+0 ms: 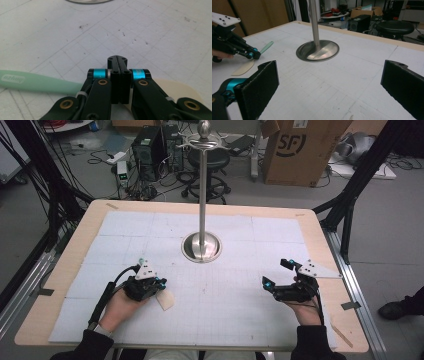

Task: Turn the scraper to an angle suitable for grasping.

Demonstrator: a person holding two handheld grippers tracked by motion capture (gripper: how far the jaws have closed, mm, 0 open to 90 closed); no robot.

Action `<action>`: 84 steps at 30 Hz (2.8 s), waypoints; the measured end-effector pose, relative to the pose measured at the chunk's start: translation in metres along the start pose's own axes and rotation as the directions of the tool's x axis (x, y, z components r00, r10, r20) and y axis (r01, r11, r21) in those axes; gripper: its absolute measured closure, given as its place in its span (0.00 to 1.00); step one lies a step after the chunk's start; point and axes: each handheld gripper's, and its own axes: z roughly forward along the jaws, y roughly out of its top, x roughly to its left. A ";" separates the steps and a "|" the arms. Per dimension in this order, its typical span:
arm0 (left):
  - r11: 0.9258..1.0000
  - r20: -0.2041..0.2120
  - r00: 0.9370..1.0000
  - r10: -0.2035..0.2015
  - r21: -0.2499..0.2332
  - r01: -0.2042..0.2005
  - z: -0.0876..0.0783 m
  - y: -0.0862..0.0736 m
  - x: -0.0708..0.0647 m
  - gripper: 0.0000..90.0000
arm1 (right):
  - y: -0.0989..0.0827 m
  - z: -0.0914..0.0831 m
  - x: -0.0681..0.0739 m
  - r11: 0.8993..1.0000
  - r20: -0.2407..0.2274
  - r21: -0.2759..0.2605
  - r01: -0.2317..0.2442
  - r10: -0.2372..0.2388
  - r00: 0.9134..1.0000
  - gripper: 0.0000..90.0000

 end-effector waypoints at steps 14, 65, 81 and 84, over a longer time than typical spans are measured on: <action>1.000 0.052 0.999 0.012 0.020 -0.013 -0.003 -0.002 0.004 1.00 | 0.001 0.000 0.002 1.000 -0.001 -0.003 0.001 -0.001 1.000 0.01; 0.991 -0.072 0.991 -0.112 0.064 0.117 -0.056 -0.042 0.059 1.00 | 0.002 0.001 0.001 1.000 0.001 -0.014 0.005 -0.005 1.000 0.01; 0.989 -0.122 0.985 -0.122 0.072 0.131 -0.038 -0.027 0.050 1.00 | 0.002 0.005 0.001 1.000 -0.019 0.000 0.011 -0.011 1.000 0.01; 0.992 -0.126 0.987 -0.095 0.069 0.105 -0.033 -0.023 0.045 1.00 | 0.001 0.006 0.001 1.000 -0.021 0.005 0.008 -0.008 1.000 0.01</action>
